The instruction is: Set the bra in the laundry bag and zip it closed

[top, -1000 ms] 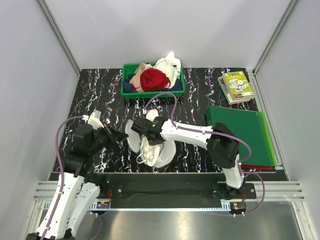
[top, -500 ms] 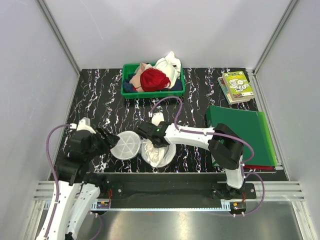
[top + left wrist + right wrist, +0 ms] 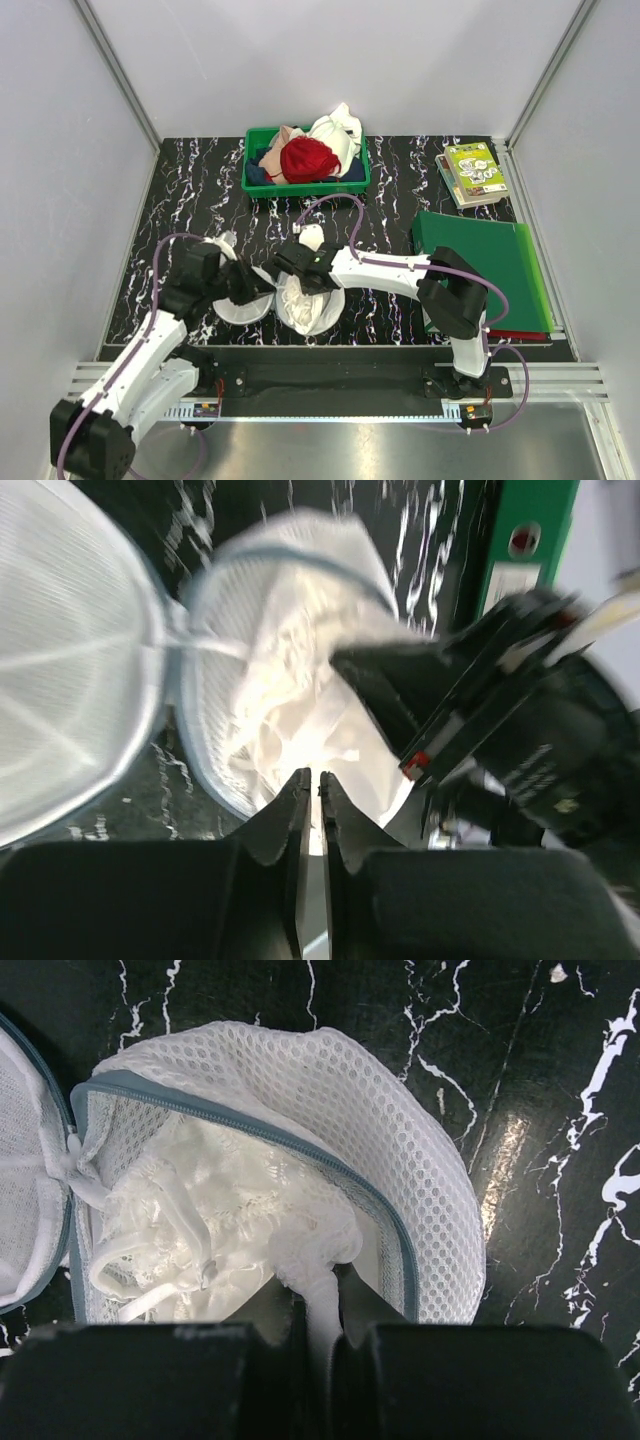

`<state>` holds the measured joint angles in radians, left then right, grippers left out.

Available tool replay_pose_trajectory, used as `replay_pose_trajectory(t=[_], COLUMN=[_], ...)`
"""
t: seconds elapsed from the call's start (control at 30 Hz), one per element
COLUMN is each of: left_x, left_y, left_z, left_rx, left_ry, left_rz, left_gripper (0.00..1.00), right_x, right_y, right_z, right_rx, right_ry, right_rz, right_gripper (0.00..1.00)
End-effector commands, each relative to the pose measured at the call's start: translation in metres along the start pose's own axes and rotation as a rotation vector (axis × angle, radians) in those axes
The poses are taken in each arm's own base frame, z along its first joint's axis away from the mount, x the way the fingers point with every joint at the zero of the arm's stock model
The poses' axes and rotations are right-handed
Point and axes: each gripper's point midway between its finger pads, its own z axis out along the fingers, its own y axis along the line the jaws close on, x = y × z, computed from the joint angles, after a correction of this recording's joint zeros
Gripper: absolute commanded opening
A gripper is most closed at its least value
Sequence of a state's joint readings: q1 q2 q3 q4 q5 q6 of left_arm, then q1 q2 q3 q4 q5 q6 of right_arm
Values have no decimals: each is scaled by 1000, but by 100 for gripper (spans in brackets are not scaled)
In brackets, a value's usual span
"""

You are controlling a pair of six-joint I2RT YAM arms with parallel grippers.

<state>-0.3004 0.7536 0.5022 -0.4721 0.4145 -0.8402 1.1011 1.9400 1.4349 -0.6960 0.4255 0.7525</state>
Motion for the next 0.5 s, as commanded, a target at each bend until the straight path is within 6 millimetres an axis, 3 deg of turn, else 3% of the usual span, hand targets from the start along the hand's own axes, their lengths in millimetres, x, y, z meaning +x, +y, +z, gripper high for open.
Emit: replay_pose_trajectory(t=[0.0,0.03,0.17,0.3,0.37,0.47], left_x=[3,12,23,22,19,20], left_y=[-54,-59,-48,-12,-3,8], left_z=[15,19,49,76,83,94], left_rx=[206,211,162,7,-33,-75], left_ry=[51,77,116,116,102,111], left_rz=[77,104,79,89,88,79], left_gripper=[10,10,8,3,2,2], right_x=[-24,-23,-24,-25,-25,-23], right_y=[17,18,20,22,25,30], right_z=[-19,-20,-24,-32,-38,-47], right_rx=[-104,-109,-131,-157,-182,-229], right_ry=[-55,-52,-49,-49,-38,-16], right_rz=[40,39,47,59,67,79], right_gripper=[10,10,12,14,17,32])
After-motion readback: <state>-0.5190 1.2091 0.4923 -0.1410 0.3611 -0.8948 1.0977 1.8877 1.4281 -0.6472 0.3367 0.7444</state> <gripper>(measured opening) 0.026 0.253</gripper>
